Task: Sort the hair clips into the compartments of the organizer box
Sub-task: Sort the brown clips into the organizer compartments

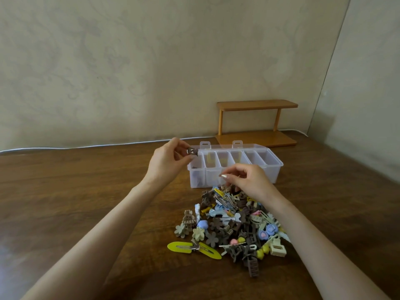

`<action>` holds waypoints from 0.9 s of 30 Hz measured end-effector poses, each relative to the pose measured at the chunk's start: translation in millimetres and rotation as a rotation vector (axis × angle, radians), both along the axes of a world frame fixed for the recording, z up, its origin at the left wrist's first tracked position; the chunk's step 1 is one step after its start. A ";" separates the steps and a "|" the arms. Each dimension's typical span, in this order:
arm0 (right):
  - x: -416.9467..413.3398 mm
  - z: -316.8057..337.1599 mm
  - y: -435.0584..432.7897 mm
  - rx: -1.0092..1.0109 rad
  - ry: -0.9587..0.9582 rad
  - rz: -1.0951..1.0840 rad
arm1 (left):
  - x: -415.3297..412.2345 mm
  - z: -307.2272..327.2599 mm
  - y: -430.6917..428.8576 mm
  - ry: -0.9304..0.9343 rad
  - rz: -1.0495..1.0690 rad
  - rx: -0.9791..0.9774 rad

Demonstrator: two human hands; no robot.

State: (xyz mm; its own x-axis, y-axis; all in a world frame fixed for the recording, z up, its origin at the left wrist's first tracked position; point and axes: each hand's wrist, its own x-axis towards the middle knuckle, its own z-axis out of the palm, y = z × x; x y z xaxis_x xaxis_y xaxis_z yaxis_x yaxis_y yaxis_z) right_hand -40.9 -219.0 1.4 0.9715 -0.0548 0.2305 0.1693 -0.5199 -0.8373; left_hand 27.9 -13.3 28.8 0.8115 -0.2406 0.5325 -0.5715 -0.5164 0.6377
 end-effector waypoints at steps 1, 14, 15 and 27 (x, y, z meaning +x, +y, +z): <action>0.0 -0.7 0.9 -0.046 -0.001 0.003 | 4.0 -4.0 -0.8 -0.013 0.043 0.022; 2.5 -1.7 -4.7 -0.174 -0.032 -0.028 | 27.5 -17.3 -14.2 -0.055 0.119 0.159; 2.8 -1.3 -6.0 -0.190 -0.023 -0.032 | 24.7 -14.2 -14.7 -0.064 0.102 0.156; -4.8 7.4 -17.9 -0.352 0.216 0.154 | -13.3 -9.9 -32.4 0.123 -0.444 0.701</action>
State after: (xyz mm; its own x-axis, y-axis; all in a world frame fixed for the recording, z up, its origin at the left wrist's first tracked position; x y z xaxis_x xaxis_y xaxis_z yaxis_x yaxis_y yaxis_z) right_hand -45.7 -236.9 8.8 0.9901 0.1401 -0.0002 0.1077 -0.7622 -0.6383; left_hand 14.5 -45.7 18.9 0.6056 -0.7939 0.0541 -0.7626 -0.5596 0.3244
